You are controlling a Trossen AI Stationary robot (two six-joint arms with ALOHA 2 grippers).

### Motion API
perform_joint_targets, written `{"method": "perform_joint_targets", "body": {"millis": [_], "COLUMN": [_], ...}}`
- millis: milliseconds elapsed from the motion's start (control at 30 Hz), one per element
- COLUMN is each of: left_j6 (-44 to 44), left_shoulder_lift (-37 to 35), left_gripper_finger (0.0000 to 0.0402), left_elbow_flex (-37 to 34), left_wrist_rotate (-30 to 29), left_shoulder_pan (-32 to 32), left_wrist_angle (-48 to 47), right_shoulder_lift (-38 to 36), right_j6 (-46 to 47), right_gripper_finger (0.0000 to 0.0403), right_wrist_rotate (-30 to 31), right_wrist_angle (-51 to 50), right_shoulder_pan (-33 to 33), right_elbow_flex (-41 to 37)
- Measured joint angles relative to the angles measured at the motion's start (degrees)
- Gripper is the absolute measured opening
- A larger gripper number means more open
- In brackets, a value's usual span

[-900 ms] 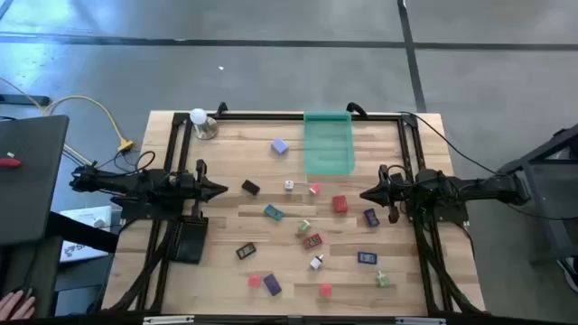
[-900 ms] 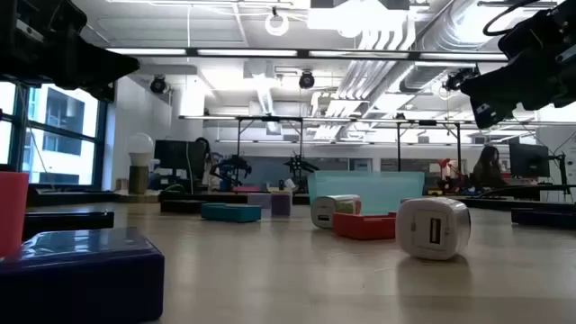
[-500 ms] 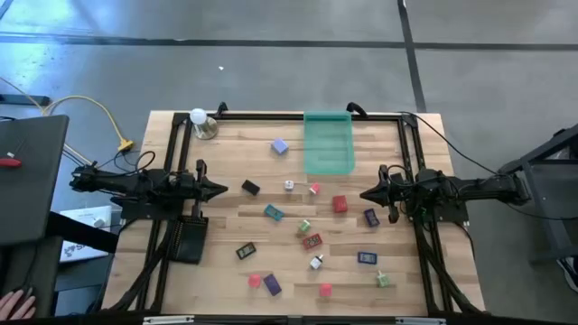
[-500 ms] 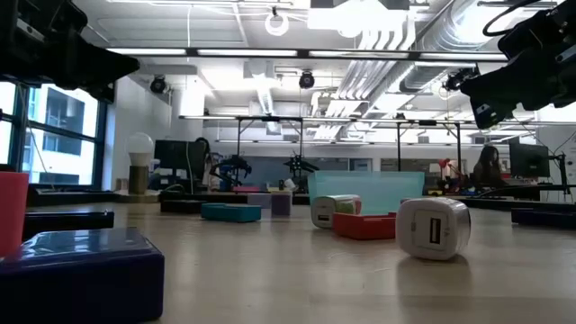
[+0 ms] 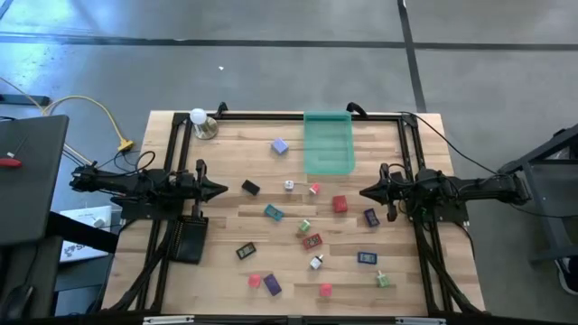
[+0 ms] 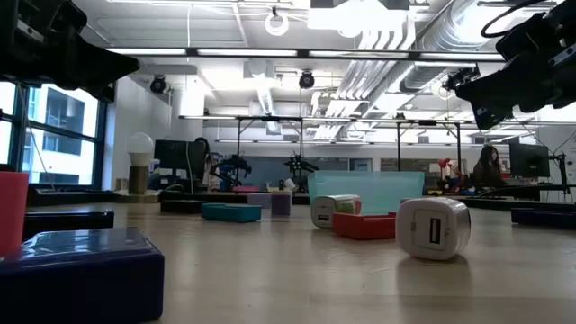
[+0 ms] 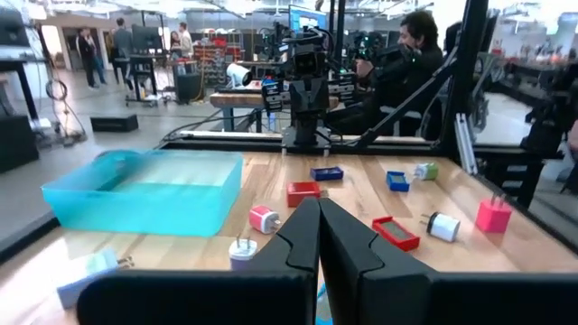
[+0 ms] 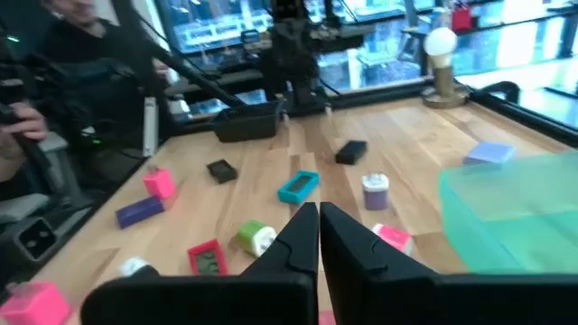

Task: Pick & Place Office items
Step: Put the red charger adapter into the green bin

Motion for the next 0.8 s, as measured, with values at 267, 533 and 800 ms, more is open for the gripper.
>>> {"method": "perform_joint_targets", "body": {"millis": [267,533,800], "left_j6": [-2.50,-6.33,-6.59], "left_shoulder_lift": [0.00,0.00,0.00], "left_gripper_finger": [0.0000,0.0001,0.0001], "left_elbow_flex": [0.00,0.00,0.00], "left_wrist_rotate": [0.00,0.00,0.02], "left_shoulder_pan": [0.01,0.01,0.01], "left_wrist_angle": [0.00,-0.56,-1.52], "right_shoulder_lift": [3.64,12.80,25.62], "right_j6": [-1.60,-0.40,5.74], "right_gripper_finger": [0.0073,0.0168,0.0185], "right_wrist_rotate": [6.64,6.85,5.79], "right_wrist_angle": [-0.32,-4.19,-21.66], "right_shoulder_pan": [0.00,0.00,0.00], "right_elbow_flex": [3.45,12.19,27.23]}}
